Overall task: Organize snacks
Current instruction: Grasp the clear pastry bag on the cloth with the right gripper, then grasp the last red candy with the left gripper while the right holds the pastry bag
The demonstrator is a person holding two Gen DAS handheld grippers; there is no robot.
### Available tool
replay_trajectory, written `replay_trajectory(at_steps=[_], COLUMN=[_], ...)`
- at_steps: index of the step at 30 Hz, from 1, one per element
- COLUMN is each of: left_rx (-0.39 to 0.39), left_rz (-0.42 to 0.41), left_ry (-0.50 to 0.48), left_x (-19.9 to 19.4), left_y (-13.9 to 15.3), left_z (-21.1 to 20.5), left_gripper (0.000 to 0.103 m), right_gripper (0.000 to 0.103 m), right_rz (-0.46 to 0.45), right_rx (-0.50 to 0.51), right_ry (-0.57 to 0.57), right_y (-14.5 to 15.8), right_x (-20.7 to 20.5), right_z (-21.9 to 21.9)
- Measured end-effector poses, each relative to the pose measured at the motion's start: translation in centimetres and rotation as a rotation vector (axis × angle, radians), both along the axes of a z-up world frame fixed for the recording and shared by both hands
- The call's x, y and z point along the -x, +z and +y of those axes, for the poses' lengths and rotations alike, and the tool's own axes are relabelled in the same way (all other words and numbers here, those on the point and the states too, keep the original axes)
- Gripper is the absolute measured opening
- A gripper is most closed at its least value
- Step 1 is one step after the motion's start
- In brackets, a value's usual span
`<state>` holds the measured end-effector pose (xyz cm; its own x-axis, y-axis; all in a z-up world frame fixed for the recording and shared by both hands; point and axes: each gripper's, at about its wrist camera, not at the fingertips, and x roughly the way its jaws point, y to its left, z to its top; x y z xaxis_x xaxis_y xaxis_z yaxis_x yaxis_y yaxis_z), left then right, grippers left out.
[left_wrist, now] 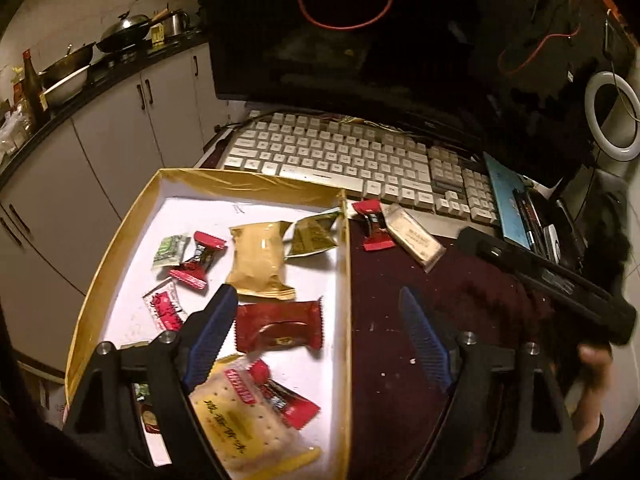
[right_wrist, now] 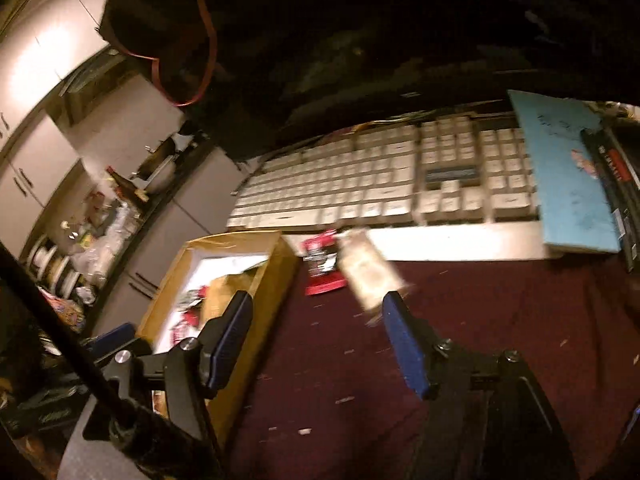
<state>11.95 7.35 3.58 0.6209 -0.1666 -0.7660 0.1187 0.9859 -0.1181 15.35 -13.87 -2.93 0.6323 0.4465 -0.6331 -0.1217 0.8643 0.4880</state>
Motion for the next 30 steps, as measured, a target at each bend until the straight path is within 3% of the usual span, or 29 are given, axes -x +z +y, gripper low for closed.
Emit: replay_trajectory(at_steps=[4, 7, 10, 12, 14, 18, 21, 26, 30], left_rx=[-0.004, -0.012, 0.000, -0.003, 0.002, -0.004, -0.014, -0.018, -0.018], left_rz=[0.009, 0.011, 0.014, 0.007, 0.013, 0.021, 0.028, 0.075, 0.109], left_ry=[-0.016, -0.010, -0.010, -0.004, -0.006, -0.015, -0.029, -0.078, -0.100], left_x=[0.1, 0.0, -0.1, -0.1, -0.3, -0.7, -1.3, -3.1, -5.1], left_y=[0.0, 0.0, 0.0, 0.0, -0.2, -0.3, -0.3, -0.9, -1.9], left_z=[-0.6, -0.4, -0.2, -0.1, -0.1, -0.2, -0.8, -2.8, -5.0], left_gripper=[0.083, 0.083, 0.083, 0.083, 0.083, 0.083, 0.083, 0.083, 0.083], right_gripper=[0.067, 0.067, 0.067, 0.066, 0.062, 0.042, 0.033, 0.033, 0.033], right_rz=[0.041, 0.080, 0.122, 0.109, 0.122, 0.078, 0.089, 0.104, 0.062], right_rx=[0.064, 0.180, 0.200, 0.282, 0.319, 0.476, 0.417, 0.225, 0.114], right_ry=[0.030, 0.044, 0.065, 0.049, 0.056, 0.031, 0.006, -0.027, -0.099], right_y=[-0.8, -1.7, -3.0, -3.6, -4.3, -4.4, -4.3, -4.2, -4.5], right_x=[-3.1, -5.3, -6.6, -6.4, -6.2, -4.9, -3.8, -0.3, 2.8], right_z=[0.9, 2.6, 3.7, 4.5, 5.2, 6.8, 5.6, 1.8, -0.9])
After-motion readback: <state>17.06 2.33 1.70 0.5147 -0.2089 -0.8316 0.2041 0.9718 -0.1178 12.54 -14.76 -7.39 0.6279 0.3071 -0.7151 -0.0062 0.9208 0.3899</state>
